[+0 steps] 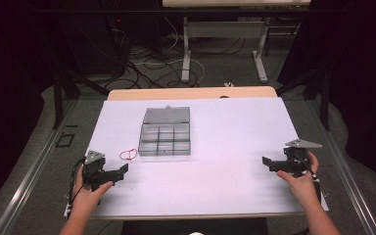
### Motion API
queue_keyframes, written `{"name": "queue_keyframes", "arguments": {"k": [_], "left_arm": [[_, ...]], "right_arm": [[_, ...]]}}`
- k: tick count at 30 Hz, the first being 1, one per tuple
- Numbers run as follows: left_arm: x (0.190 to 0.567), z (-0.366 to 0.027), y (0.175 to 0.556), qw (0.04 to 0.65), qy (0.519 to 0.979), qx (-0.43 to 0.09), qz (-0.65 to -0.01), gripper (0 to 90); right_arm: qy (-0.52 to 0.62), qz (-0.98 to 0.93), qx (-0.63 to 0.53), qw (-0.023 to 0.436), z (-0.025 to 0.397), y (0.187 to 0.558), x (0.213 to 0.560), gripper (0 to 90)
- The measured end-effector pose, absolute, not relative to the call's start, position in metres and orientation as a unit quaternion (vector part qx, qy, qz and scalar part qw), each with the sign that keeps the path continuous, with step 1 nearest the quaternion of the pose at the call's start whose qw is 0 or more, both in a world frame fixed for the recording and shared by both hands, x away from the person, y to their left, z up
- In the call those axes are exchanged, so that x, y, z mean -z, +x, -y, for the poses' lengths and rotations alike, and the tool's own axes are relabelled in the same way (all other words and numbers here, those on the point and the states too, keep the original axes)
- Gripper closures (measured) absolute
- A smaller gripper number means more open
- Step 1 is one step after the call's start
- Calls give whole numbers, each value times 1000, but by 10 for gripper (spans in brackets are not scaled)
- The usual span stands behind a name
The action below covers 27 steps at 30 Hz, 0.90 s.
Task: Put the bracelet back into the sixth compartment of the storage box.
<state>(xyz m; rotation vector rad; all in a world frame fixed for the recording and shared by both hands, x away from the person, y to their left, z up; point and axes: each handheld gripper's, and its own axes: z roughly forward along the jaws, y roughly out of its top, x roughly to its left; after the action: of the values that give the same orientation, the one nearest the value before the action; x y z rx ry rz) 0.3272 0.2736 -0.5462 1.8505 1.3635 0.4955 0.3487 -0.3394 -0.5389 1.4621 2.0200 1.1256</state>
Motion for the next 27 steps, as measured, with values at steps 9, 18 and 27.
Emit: {"name": "queue_keyframes", "arguments": {"k": [9,18,27], "left_arm": [[541,-276,325,388,720,-195,-542,34],[528,-274,324,403,711,-192,-544,38],[516,-271,332,395,710,-191,-550,77]], "right_arm": [[519,-724,-394,228,334,335,532,15],[517,-723,-397,227,329,332,533,34],[514,-725,-398,227,326,331,534,48]]}}
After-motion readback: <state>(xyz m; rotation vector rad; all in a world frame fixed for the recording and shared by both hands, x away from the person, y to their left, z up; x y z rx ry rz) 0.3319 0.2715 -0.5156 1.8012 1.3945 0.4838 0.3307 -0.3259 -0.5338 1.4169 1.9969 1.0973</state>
